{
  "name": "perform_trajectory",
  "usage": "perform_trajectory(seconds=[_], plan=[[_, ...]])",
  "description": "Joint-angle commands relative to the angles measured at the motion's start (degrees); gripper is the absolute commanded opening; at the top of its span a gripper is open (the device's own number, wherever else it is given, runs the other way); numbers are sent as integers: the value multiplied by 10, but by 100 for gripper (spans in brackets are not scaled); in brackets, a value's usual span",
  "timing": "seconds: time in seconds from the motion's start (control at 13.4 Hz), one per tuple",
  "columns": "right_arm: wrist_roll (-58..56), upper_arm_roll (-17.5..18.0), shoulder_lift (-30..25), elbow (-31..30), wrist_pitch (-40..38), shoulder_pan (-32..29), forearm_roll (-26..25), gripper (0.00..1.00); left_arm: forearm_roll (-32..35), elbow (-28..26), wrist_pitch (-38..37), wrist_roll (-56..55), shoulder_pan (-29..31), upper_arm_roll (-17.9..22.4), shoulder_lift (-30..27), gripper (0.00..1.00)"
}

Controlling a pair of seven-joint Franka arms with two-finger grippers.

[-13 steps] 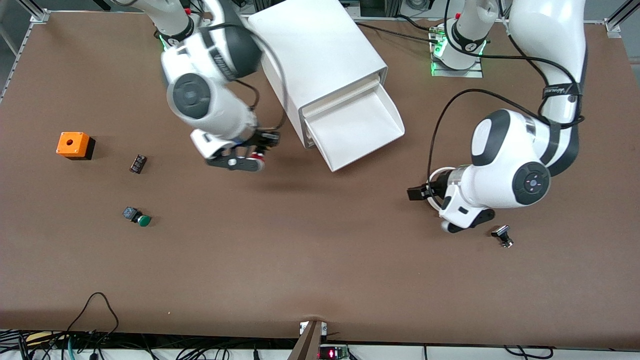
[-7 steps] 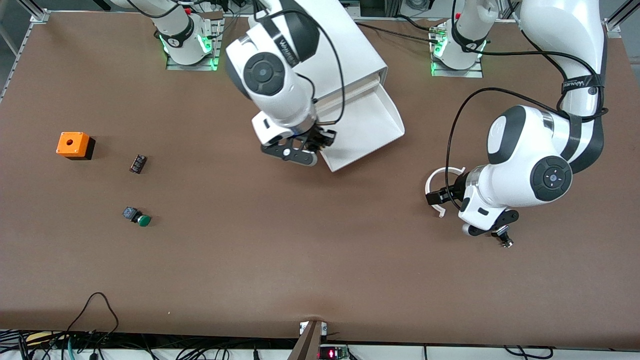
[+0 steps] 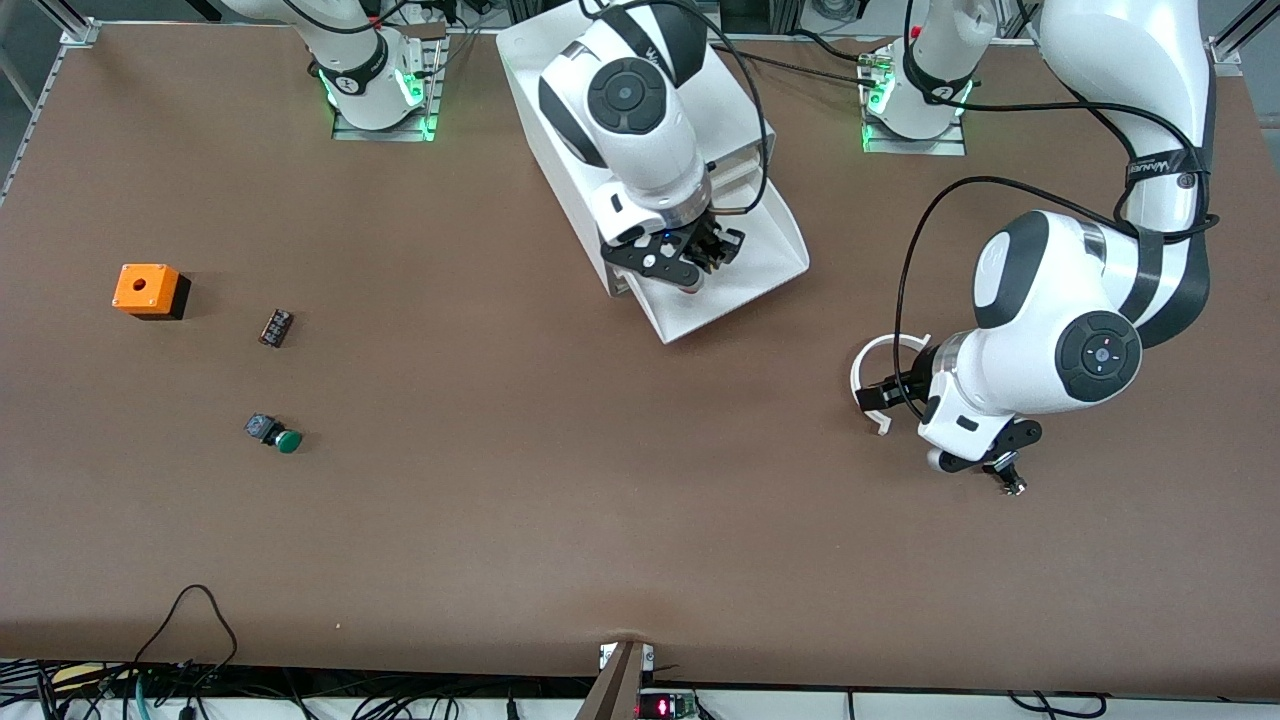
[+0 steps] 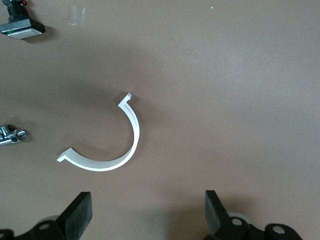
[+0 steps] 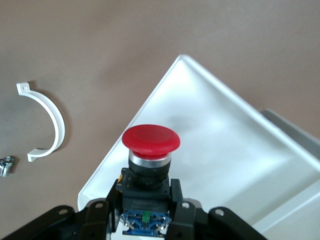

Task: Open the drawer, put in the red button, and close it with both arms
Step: 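Lower the red button into the drawer and open the right gripper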

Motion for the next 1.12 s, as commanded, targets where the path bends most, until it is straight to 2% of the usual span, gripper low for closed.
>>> perform_trajectory(seconds=[0.0,0.37,0.45,0.52,0.67,1.04], plan=[[19,-9,28,18,6,16,5,11,25,-2,-4,-12,-2,-4,-7,99],[32,-9,44,12,6,26,8,13,26,-4,-4,-19,-2,-4,-7,99],[32,-9,44,5,6,26,7,20,26,-4,-4,-19,-3,-4,-7,99],[31,-9,44,3,6,26,5,41,26,-4,-3,-20,-4,-4,-6,99],[32,-11,44,3,6,22,5,96,26,-12,25,-50,-7,-8,-5,99],[12,-27,17,6,-20,4,-10,99,27,-42,89,-114,-32,-11,-2,99]])
